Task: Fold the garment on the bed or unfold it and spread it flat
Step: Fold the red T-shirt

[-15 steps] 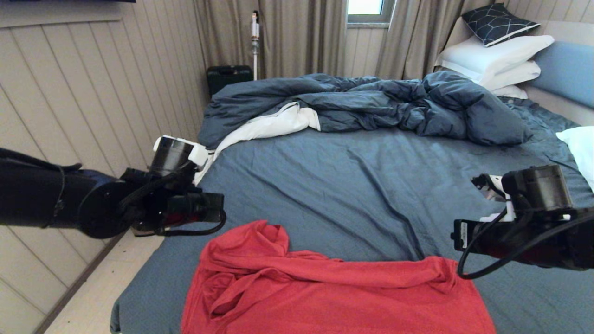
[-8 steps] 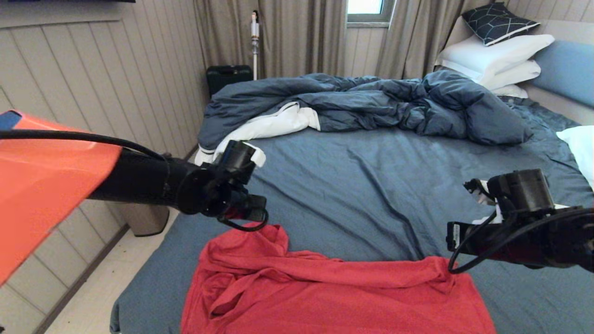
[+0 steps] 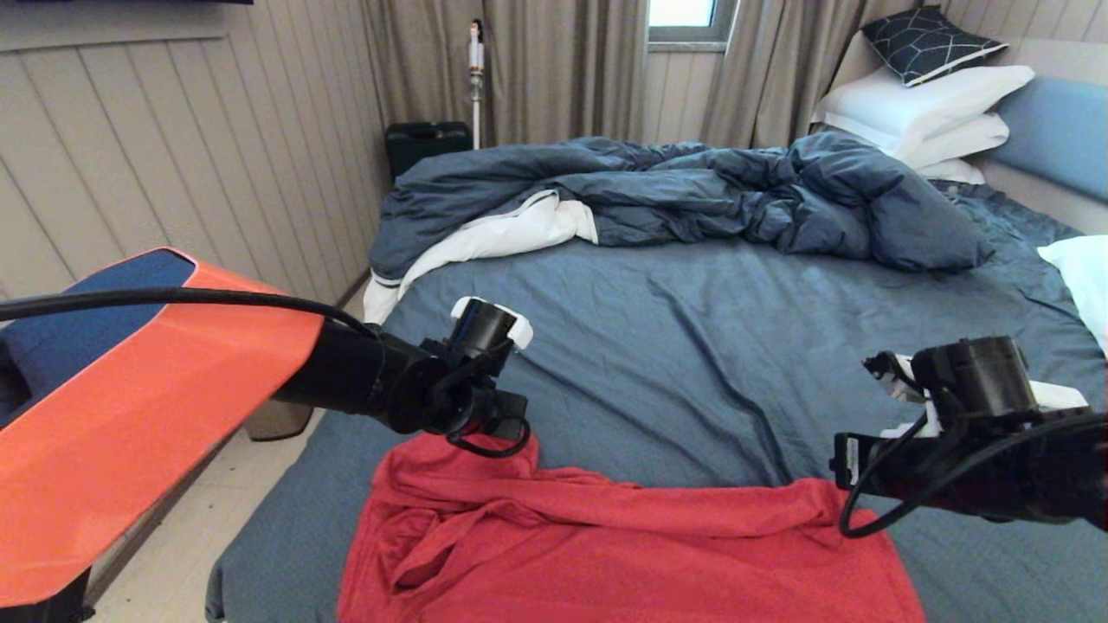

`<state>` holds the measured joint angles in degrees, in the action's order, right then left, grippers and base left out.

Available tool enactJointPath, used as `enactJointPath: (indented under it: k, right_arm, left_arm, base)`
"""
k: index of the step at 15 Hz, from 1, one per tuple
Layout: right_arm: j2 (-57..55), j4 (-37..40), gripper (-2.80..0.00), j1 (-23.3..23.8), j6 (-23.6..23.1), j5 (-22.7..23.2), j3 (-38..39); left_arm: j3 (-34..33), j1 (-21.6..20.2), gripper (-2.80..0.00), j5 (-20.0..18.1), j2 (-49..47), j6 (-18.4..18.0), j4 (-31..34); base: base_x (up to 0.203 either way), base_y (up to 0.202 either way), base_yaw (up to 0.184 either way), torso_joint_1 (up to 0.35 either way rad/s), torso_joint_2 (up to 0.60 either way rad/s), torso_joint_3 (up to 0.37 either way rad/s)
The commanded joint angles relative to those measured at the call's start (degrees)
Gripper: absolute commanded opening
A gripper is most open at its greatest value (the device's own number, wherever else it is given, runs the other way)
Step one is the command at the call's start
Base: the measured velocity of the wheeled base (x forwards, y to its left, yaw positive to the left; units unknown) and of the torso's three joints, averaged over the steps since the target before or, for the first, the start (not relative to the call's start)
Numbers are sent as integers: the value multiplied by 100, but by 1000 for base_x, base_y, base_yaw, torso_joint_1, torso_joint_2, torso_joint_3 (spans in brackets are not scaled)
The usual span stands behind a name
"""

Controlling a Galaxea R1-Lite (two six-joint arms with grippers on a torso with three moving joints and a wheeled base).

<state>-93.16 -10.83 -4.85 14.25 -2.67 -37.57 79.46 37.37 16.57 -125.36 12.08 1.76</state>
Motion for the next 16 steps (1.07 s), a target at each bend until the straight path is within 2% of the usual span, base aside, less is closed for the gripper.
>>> enactJointPath:
  k: [1,13,14,16]
  right_arm:
    - [35,-51,-280,2,8,-5,74]
    - [-115,-86,-280,2,-1,12,92]
    - [-115,-86,-280,2,-1,12,83]
    - [-115,-88,-280,2,-1,12,83]
  left_arm:
    - [-1,34,0,13,-76,-4,-18]
    - [-9,-204,0,22,-427,-4,-79]
    - [-18,-230,-280,22,-427,-4,-79]
    - [-9,-230,-280,22,-420,-4,-105]
  base:
    - [0,0,0,0,0,0]
    - [0,0,0,0,0,0]
    - [0,0,0,0,0,0]
    - [0,0,0,0,0,0]
